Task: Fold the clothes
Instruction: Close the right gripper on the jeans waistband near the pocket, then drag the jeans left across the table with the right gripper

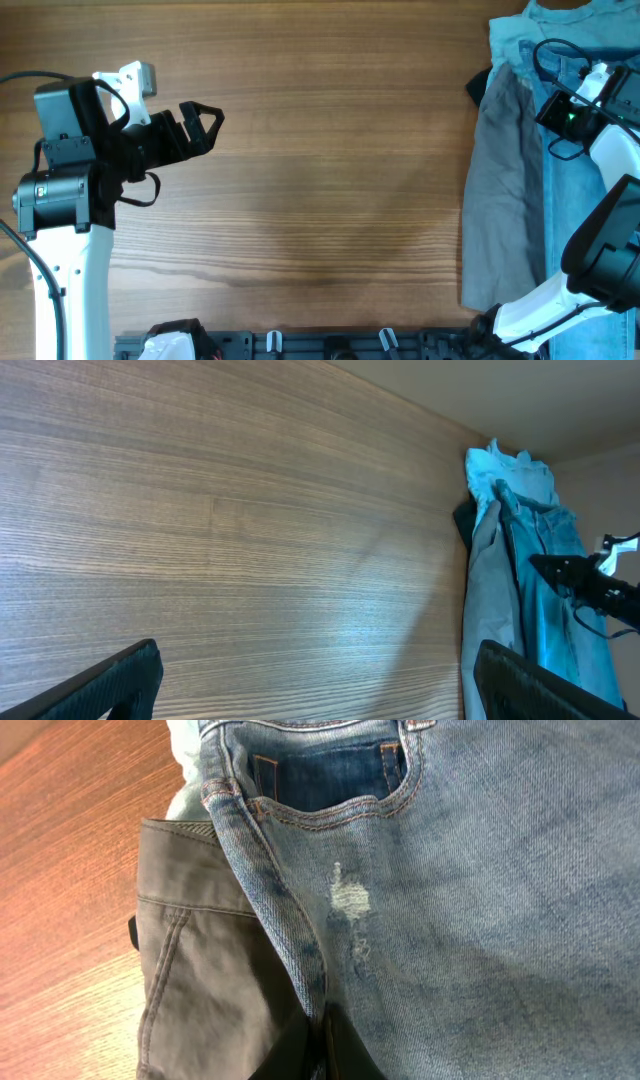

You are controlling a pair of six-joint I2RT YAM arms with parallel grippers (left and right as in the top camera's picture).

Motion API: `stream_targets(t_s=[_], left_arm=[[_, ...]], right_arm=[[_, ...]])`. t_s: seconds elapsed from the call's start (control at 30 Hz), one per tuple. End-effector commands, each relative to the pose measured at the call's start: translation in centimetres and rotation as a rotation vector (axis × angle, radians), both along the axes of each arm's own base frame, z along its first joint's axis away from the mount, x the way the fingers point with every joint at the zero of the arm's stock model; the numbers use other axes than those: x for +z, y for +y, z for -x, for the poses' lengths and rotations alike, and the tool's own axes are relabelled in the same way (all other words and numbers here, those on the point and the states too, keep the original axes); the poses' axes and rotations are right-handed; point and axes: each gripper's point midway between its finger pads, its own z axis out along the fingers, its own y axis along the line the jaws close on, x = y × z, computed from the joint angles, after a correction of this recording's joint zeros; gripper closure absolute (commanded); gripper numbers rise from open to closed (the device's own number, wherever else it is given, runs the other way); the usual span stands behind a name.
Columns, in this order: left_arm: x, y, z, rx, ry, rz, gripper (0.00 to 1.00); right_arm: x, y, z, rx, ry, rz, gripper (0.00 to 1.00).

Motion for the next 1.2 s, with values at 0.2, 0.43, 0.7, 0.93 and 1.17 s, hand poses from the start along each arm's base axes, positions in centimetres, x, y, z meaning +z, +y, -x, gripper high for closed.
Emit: stream_targets(t_s=[0.2, 0.43, 0.7, 0.93, 1.17], left_arm=[[1.6, -0.2, -0.3, 0.018, -0.039, 0.036, 0.0], [10.6, 4.2, 1.4, 0.215, -0.294, 0.021, 0.0], [14.7, 8.1, 4.4, 0.424, -0.437, -0.129, 0.0], [13.6, 8.8, 3.4, 0.443, -0.398, -0.143, 0.0], [5.9, 2.9, -2.9, 0.123, -0.173, -0.137, 0.0]], right_arm=[[12.7, 4.9, -1.8, 0.101, -0.197, -0.145, 0.96], [29.8, 24.1, 1.6, 0.527, -0.482, -0.092, 0.96], [22.6, 53.5, 14.9, 1.201, -0.28, -0.169, 0.48], [24.9, 46.5, 10.9, 0.796, -0.312, 0.061, 0.21], [34.1, 32.1, 9.9, 0.487, -0.486, -0.037, 0.21]])
